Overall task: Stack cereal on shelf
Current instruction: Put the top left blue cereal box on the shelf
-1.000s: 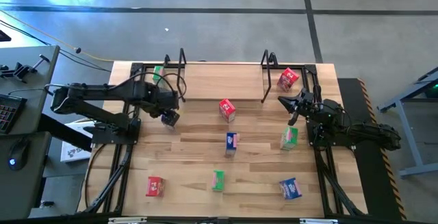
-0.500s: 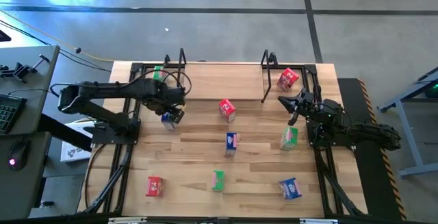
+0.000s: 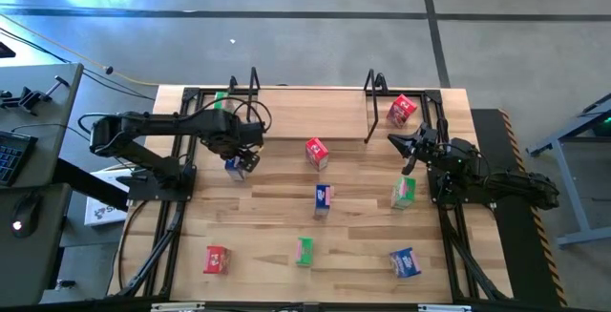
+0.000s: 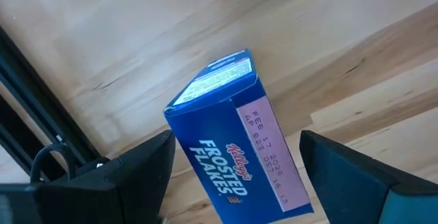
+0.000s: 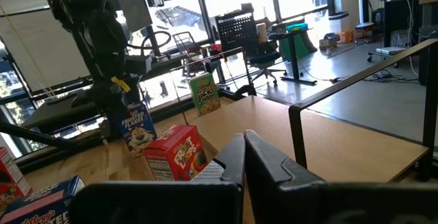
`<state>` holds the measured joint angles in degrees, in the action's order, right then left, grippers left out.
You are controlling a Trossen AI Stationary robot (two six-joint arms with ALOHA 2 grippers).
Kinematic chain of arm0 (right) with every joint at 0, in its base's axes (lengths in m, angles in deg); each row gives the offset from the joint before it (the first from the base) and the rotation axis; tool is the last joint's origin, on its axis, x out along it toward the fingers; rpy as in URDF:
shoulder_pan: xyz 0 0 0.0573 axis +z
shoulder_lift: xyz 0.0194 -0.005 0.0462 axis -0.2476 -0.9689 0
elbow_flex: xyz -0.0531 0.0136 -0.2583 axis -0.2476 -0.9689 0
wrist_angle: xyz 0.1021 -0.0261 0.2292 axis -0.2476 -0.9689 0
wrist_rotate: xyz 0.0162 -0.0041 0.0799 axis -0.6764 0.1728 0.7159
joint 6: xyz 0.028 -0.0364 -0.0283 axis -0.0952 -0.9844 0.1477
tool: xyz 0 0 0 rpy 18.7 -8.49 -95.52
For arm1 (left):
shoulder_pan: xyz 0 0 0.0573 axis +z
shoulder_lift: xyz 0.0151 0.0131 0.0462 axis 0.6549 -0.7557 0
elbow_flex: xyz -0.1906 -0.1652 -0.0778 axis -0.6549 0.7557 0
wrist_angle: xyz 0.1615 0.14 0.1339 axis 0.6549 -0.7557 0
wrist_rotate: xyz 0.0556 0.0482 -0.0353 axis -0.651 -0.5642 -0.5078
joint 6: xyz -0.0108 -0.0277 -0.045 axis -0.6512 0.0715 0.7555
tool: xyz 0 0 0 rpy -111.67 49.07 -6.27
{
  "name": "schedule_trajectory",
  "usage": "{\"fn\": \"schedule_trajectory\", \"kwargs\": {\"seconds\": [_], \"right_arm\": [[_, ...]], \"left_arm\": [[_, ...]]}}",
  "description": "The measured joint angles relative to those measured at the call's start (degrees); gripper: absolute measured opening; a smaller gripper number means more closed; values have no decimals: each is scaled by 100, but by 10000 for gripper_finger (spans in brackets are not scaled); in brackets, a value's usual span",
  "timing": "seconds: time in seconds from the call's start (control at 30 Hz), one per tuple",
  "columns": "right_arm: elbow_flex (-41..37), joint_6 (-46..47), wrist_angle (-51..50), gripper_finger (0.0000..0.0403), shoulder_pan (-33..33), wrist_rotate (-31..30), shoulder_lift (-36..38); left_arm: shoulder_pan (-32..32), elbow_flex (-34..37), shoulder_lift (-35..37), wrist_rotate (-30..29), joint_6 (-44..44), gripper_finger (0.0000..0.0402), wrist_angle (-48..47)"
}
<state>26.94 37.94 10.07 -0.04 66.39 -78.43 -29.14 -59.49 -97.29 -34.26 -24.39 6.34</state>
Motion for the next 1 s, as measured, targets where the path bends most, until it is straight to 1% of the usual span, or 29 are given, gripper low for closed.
{"fn": "schedule_trajectory", "kwargs": {"seconds": [0.43, 0.67, 0.83, 1.0], "right_arm": [[1, 0, 0, 0, 0, 0, 0], [-1, 0, 0, 0, 0, 0, 0], [-1, 0, 0, 0, 0, 1, 0], [1, 0, -2, 0, 0, 0, 0]], "left_arm": [[-24, 0, 42, 113, -439, 229, 8], [-45, -81, 189, 302, -959, 198, -8], [-267, -440, 345, 535, -1570, 182, -40], [-571, -1119, 368, 649, -2187, 177, -90]]}}
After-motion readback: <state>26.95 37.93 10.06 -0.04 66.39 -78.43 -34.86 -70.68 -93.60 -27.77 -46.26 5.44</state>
